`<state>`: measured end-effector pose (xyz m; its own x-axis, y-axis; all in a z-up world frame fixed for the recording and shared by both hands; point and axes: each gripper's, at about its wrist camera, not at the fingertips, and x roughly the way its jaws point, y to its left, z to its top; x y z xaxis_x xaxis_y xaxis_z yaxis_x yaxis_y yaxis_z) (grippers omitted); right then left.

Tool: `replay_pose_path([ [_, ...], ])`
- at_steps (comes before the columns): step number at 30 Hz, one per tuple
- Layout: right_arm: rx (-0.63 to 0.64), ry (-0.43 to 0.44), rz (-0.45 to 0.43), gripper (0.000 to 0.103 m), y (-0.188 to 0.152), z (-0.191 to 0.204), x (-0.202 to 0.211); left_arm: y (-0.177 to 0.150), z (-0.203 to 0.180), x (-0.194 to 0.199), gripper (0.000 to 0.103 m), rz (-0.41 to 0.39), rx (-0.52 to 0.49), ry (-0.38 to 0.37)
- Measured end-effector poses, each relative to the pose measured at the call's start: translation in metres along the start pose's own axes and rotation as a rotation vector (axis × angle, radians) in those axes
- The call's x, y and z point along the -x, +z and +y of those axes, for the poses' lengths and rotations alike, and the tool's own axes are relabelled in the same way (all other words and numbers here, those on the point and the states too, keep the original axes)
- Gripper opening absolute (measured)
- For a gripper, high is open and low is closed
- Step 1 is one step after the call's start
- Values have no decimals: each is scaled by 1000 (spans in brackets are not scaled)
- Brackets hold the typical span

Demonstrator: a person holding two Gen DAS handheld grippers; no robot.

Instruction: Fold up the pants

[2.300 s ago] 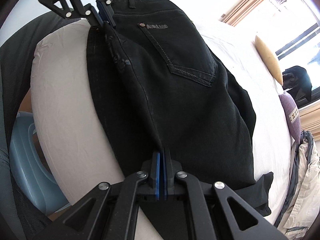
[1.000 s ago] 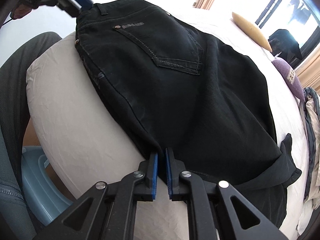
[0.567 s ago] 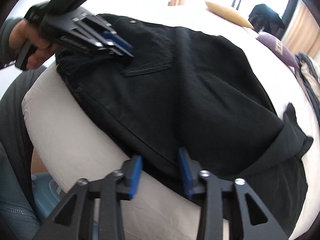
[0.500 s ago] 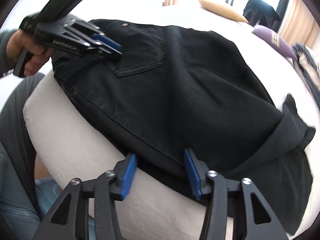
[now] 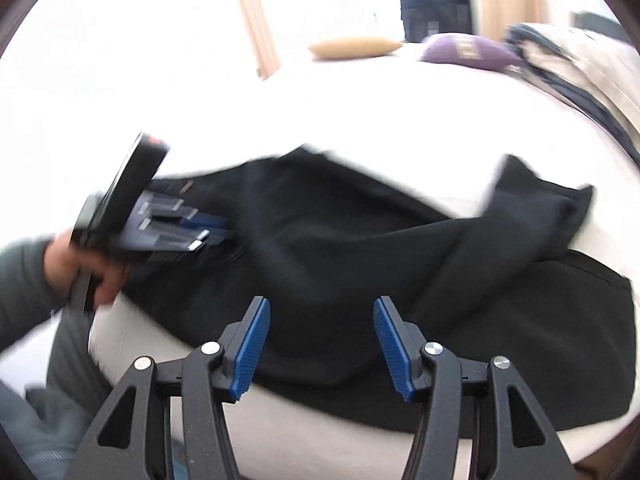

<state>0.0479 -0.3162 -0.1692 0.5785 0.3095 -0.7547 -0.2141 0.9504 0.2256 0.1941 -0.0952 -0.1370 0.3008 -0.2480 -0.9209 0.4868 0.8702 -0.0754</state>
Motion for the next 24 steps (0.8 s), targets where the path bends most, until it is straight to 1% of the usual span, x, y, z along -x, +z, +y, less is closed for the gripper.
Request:
replay_pose_path([
  [2,-115,-45,-28,58,20,-41,7,10,-10,-5,25,23,-31,36],
  [4,-195,-125,-40,58,44,-76,7,17,-20,-12,24,29,-51,62],
  [6,-235,-184,-36,59,71,-97,-3,25,-16,-16,24,24,-23,50],
  [9,-276,-215,16,59,106,-128,-29,33,-10,-21,23,21,21,10],
  [11,-265,-247,52,59,118,-144,-50,36,-10,-22,23,13,30,-10],
  [14,-248,-307,105,59,140,-158,-85,34,-1,-19,23,2,38,-35],
  [16,-234,-357,135,59,151,-162,-108,32,2,-26,23,-4,52,-50],
  [17,-232,-370,149,59,153,-162,-118,23,7,-27,23,-8,54,-53],
  [19,-243,-404,170,59,156,-165,-132,17,9,-31,23,-13,54,-53],
  [21,-263,-467,205,62,158,-172,-147,17,7,-33,23,-17,46,-46],
  [22,-282,-485,234,64,158,-176,-155,13,9,-31,23,-19,44,-44],
  [23,-304,-487,259,64,156,-181,-161,14,9,-32,23,-21,44,-45],
  [24,-320,-487,277,64,155,-186,-168,4,16,-24,23,-23,45,-49],
])
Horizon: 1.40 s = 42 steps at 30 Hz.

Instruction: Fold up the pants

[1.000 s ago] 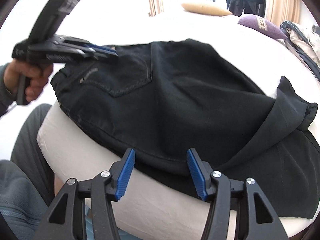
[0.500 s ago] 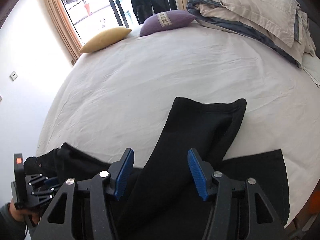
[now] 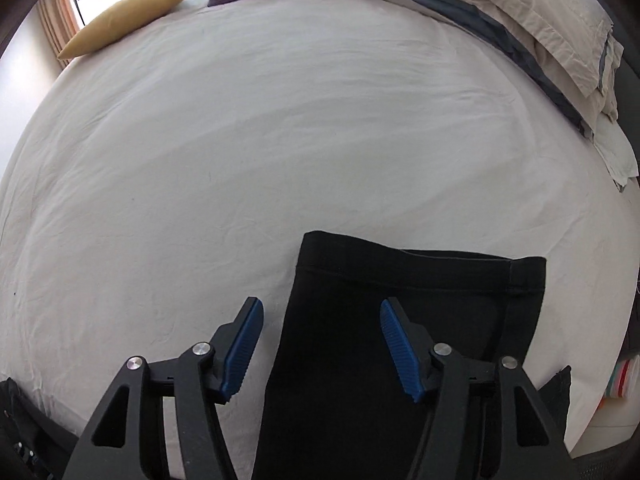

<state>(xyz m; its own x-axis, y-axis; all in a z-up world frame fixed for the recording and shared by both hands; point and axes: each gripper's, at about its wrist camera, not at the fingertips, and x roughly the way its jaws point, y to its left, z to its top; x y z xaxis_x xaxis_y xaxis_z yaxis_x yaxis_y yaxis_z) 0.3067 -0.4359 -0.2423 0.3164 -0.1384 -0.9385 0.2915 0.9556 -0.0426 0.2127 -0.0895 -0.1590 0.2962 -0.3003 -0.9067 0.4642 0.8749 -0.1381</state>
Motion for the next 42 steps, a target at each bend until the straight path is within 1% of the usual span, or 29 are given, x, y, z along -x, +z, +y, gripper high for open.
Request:
replay_pose_path([
  [1,-7,-1,9,65,1,-2,-6,-8,9,9,23,-1,3,-6],
  [4,-46,28,-9,65,4,-11,-12,-15,15,11,22,-4,9,-18],
  [6,-61,41,-15,55,8,-16,-14,-16,17,12,22,-3,4,-16],
  [8,-56,32,-19,34,11,-19,-14,-17,19,13,22,-4,2,-12],
  [9,-54,31,-20,29,11,-21,-12,-16,18,12,22,-4,1,-8],
  [10,-53,39,-21,20,11,-24,-10,-16,18,12,22,-4,-1,-3],
  [11,-57,39,-20,18,10,-27,-9,-17,17,11,22,-5,-2,1],
  [13,-83,66,-34,17,10,-36,-5,-17,13,10,22,-3,-3,9],
  [15,-113,90,-78,17,8,-46,7,-17,9,8,22,-1,-2,14],
  [18,-165,149,-165,17,3,-63,37,-15,5,6,22,6,-1,19],
  [21,-213,185,-258,17,-11,-89,74,-10,1,6,22,21,1,23],
  [23,-257,210,-314,17,-26,-110,99,-7,-2,4,22,30,-2,29],
  [26,-329,243,-392,17,-62,-146,132,-1,-7,3,22,42,0,39],
  [29,-398,249,-435,17,-104,-183,149,4,-13,2,22,53,-10,58],
  [31,-476,259,-435,17,-134,-207,149,6,-16,0,22,58,-10,66],
  [36,-638,274,-395,17,-200,-247,120,13,-24,-4,22,74,0,82],
  [39,-772,332,-328,17,-230,-270,88,17,-28,-7,22,85,-8,95],
  [42,-895,397,-281,17,-249,-286,62,21,-32,-9,22,93,-3,102],
])
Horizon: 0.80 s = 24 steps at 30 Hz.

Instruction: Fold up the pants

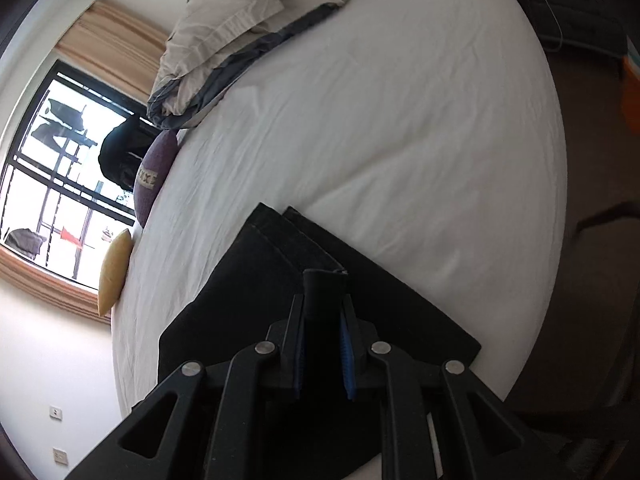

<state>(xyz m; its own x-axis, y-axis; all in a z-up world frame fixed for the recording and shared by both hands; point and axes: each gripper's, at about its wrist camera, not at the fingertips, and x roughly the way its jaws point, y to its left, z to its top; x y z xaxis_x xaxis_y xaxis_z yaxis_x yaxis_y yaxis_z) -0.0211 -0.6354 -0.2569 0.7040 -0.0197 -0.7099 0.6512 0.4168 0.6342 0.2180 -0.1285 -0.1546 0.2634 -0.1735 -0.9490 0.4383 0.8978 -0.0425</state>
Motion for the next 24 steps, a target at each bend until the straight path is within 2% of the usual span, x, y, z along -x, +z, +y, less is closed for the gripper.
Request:
replay_pose_path([
  [4,-51,44,-6,17,2,-5,-1,4,-7,-3,22,7,-6,20],
  [11,-154,189,-37,16,19,5,37,11,-14,-4,22,25,-26,19],
  [13,-179,180,-30,16,17,-1,38,13,-13,-5,22,29,-30,9],
  [15,-211,125,-16,16,12,-17,29,15,-12,-5,22,33,-32,-2],
  [17,-296,83,21,16,-1,-42,16,17,-12,-6,22,36,-29,-16],
  [20,-357,98,29,17,-14,-59,15,20,-10,-7,22,38,-20,-36],
  [21,-349,99,29,20,-13,-57,18,21,-11,-7,22,38,-21,-36],
  [22,-351,108,27,29,-12,-57,21,21,-12,-6,22,37,-24,-35],
  [23,-367,119,34,44,-10,-57,24,22,-13,-7,22,36,-24,-35],
  [24,-384,138,40,51,-9,-58,28,22,-13,-7,22,33,-23,-35],
])
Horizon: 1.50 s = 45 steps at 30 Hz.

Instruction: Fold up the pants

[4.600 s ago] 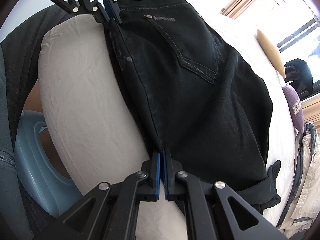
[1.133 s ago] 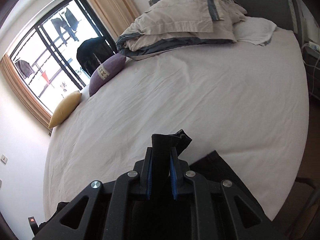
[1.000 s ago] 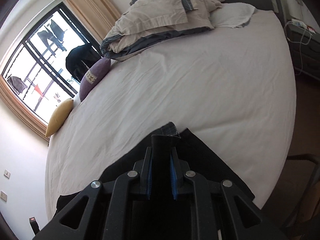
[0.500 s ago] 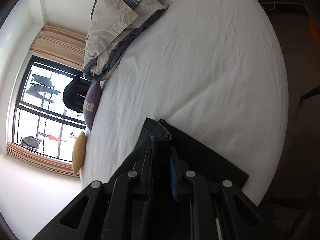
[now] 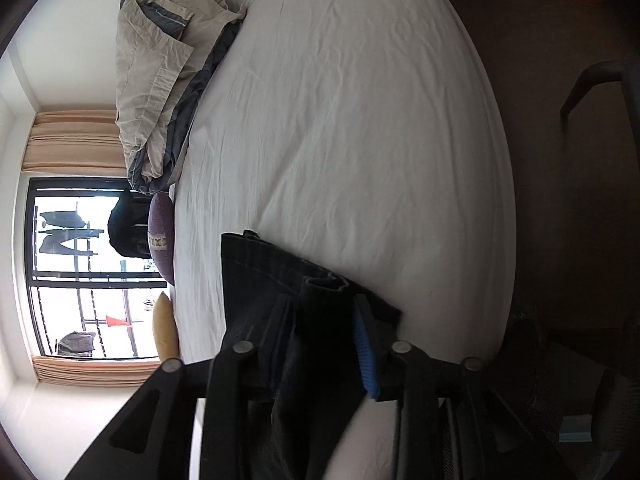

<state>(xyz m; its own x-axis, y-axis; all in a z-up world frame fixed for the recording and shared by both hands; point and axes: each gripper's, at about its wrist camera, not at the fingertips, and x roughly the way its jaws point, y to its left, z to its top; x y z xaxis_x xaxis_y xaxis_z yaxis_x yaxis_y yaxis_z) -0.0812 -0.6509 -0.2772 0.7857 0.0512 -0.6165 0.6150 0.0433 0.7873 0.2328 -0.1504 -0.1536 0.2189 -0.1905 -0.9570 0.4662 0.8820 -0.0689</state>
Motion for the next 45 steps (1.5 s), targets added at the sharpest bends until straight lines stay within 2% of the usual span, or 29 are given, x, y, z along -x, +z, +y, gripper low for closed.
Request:
replay_pose_path([
  [1,-8,14,4,59,0,1,4,-1,0,-1,22,-4,2,-1],
  [2,-5,9,2,61,-1,3,8,-1,0,-1,22,-9,5,-2],
  [6,19,55,77,61,-20,13,6,-13,13,4,22,-22,7,-7],
  [10,83,11,185,61,-52,28,-18,-16,14,6,22,-20,4,-3],
  [13,97,2,215,60,-70,37,-38,-19,14,7,22,-25,6,-1],
  [15,147,-25,203,44,-75,46,-43,-19,13,9,22,-28,9,0],
  [16,162,-45,201,30,-77,49,-44,-18,12,10,22,-29,9,2],
  [17,164,-60,207,25,-77,49,-46,-19,10,5,22,-30,10,3],
  [23,184,-124,186,11,-77,53,-42,-24,12,2,22,-39,18,-5],
  [28,267,-92,158,9,-78,69,-25,-25,16,4,22,-42,17,-9],
  [31,193,-110,172,8,-73,44,-29,-26,18,4,23,-44,21,-14],
  [32,149,-118,174,3,-69,30,-32,-26,18,4,23,-44,20,-16],
  [34,87,-81,192,4,-66,16,-33,-26,20,4,23,-44,21,-23],
  [40,44,-85,209,8,-61,15,-23,-24,26,3,23,-34,10,-46],
  [45,99,-161,153,21,-55,21,14,-24,32,4,23,-41,10,-54],
])
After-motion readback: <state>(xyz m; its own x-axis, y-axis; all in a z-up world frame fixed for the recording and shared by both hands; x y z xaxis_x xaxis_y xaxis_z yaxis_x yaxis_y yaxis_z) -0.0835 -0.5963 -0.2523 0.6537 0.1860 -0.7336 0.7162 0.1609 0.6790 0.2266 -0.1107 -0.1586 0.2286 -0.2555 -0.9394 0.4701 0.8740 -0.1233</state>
